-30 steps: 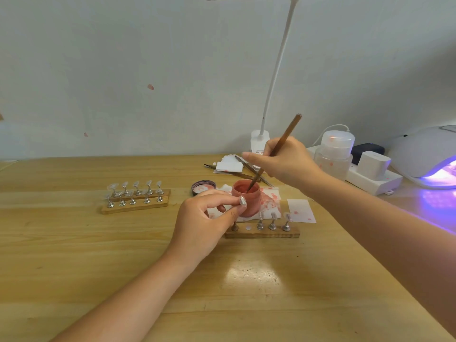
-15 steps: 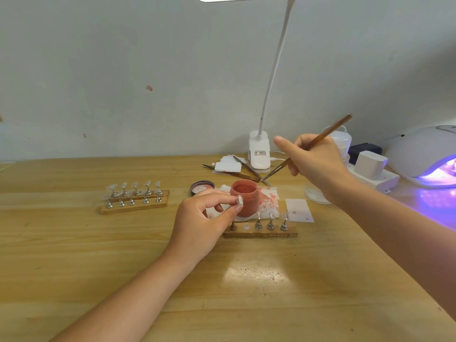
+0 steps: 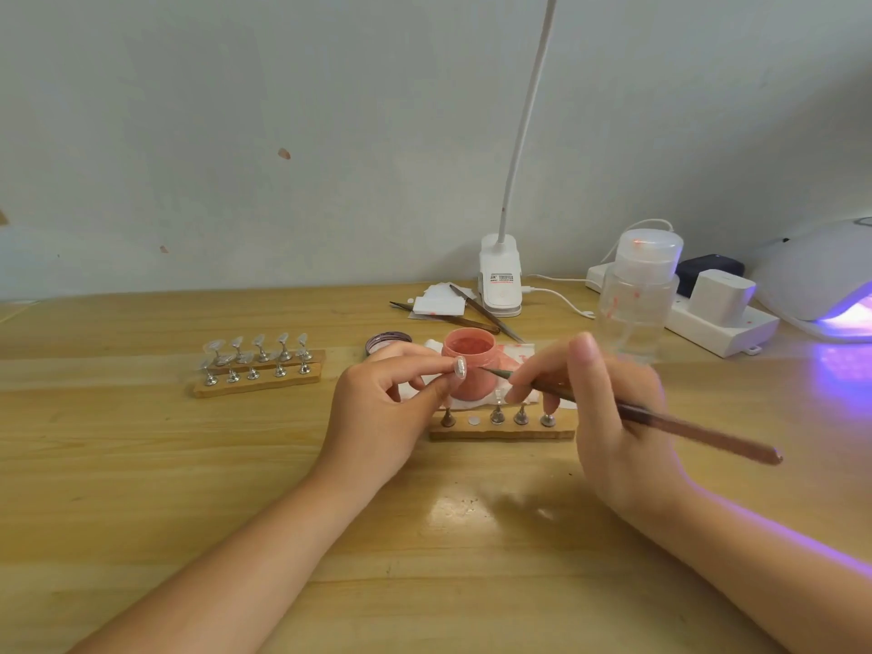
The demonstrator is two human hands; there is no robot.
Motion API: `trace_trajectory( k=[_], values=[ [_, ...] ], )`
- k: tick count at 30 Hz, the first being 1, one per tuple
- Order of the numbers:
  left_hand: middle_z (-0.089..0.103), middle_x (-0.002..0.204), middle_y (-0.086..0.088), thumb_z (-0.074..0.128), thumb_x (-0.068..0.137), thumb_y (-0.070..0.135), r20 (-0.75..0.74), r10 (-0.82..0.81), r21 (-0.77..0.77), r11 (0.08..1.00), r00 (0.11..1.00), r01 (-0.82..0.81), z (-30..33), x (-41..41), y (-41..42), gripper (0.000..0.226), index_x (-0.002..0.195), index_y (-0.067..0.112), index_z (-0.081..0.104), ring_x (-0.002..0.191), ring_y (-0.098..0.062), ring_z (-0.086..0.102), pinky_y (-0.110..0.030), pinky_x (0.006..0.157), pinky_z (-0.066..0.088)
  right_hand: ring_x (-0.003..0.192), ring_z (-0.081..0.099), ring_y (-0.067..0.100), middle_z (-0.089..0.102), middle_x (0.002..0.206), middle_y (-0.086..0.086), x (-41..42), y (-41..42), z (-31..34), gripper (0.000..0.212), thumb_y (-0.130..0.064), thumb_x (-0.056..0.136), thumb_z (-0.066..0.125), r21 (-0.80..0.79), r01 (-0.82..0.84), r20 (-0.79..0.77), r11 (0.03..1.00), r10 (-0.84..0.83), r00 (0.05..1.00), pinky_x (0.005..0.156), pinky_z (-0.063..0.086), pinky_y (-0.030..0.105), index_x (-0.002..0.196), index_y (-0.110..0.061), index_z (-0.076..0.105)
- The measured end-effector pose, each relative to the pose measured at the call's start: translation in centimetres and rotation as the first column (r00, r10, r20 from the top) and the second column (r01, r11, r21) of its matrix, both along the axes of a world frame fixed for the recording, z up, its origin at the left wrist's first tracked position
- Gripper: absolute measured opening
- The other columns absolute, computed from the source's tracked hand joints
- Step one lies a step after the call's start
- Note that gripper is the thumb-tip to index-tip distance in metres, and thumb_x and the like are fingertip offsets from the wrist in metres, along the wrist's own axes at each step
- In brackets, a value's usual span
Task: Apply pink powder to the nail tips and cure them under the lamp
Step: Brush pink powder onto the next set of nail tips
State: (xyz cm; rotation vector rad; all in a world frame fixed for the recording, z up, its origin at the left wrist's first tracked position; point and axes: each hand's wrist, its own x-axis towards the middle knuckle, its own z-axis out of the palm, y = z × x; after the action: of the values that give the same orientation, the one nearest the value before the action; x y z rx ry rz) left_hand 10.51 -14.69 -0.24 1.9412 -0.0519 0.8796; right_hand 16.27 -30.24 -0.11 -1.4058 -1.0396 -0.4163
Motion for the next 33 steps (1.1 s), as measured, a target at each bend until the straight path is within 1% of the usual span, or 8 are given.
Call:
trace_trajectory(
  k=[4,8,12,15,20,26,31,33],
  values=[
    [0.064,0.078,0.011,0.072,0.073,0.007,-0.015,0.007,-0.004,1.0,1.0,-0.007,-0.2,0.22,0.13,0.021,0.081,0.026,0.07,0.063,0.005,0.049,-0.008,0.052,0.033,0.074,0.063,0.016,0.066,0.074,-0.007,-0.13,0.18,-0.6,0.054,-0.034,0.097,0.029,-0.11,0.082,0.084,0.991,-0.073,0.994,0.065,0.049,0.043,0.073,-0.004,0.067],
    [0.064,0.077,0.011,0.072,0.073,0.006,-0.004,0.0,-0.015,1.0,1.0,0.0,-0.38,0.32,0.17,0.021,0.082,0.024,0.07,0.064,0.007,0.049,-0.005,0.053,0.033,0.065,0.059,0.009,0.064,0.063,-0.001,-0.21,0.08,-0.63,0.066,-0.043,0.098,0.024,-0.077,0.094,0.096,0.993,-0.087,0.992,0.063,0.044,0.032,0.066,-0.004,0.066],
    [0.064,0.077,0.009,0.071,0.073,0.005,0.01,0.01,0.01,1.0,1.0,-0.01,-0.52,0.4,0.23,0.021,0.084,0.023,0.069,0.065,0.006,0.05,-0.005,0.053,0.032,0.069,0.061,0.019,0.066,0.07,-0.003,-0.25,0.15,-0.63,0.052,-0.031,0.096,0.031,-0.097,0.137,0.11,0.986,-0.126,0.986,0.064,0.047,0.044,0.072,-0.004,0.068],
    [0.063,0.078,0.009,0.071,0.074,0.004,0.015,0.003,0.008,1.0,1.0,-0.003,-0.54,0.44,0.2,0.02,0.084,0.02,0.07,0.066,0.009,0.051,-0.003,0.055,0.033,0.065,0.057,0.005,0.064,0.064,-0.004,-0.39,0.13,-0.67,0.063,-0.039,0.098,0.026,-0.096,0.129,0.126,0.987,-0.117,0.985,0.064,0.045,0.031,0.065,-0.004,0.067],
    [0.064,0.078,0.008,0.071,0.074,0.006,0.03,0.002,0.045,0.999,1.0,-0.003,-0.56,0.47,0.2,0.017,0.085,0.018,0.071,0.067,0.01,0.051,-0.002,0.056,0.033,0.066,0.059,0.015,0.063,0.068,-0.009,-0.39,0.14,-0.57,0.053,-0.033,0.096,0.033,-0.095,0.146,0.116,0.985,-0.135,0.984,0.063,0.048,0.04,0.07,-0.005,0.068],
    [0.064,0.078,0.007,0.071,0.073,0.003,0.044,0.0,0.054,0.999,0.999,-0.003,-0.6,0.52,0.27,0.018,0.083,0.018,0.071,0.068,0.009,0.052,-0.002,0.057,0.033,0.069,0.06,0.005,0.062,0.071,-0.015,-0.44,0.13,-0.56,0.046,-0.025,0.093,0.033,-0.082,0.135,0.094,0.987,-0.128,0.987,0.066,0.046,0.028,0.071,-0.004,0.068],
    [0.065,0.077,0.008,0.071,0.073,0.002,0.06,0.001,0.048,0.999,0.998,-0.004,-0.65,0.54,0.26,0.017,0.082,0.016,0.071,0.07,0.01,0.054,-0.001,0.058,0.033,0.07,0.061,0.003,0.066,0.07,-0.007,-0.52,0.23,-0.53,0.047,-0.023,0.093,0.032,-0.047,0.096,0.046,0.994,-0.094,0.995,0.066,0.047,0.024,0.069,-0.003,0.067],
    [0.066,0.075,0.009,0.07,0.073,0.002,0.065,-0.008,0.068,0.998,0.998,0.003,-0.57,0.56,0.27,0.015,0.082,0.015,0.071,0.071,0.009,0.055,-0.001,0.059,0.033,0.072,0.061,-0.003,0.065,0.072,-0.012,-0.5,0.29,-0.5,0.045,-0.022,0.093,0.034,-0.058,0.1,0.042,0.993,-0.098,0.994,0.068,0.045,0.015,0.071,-0.003,0.068]
  ],
)
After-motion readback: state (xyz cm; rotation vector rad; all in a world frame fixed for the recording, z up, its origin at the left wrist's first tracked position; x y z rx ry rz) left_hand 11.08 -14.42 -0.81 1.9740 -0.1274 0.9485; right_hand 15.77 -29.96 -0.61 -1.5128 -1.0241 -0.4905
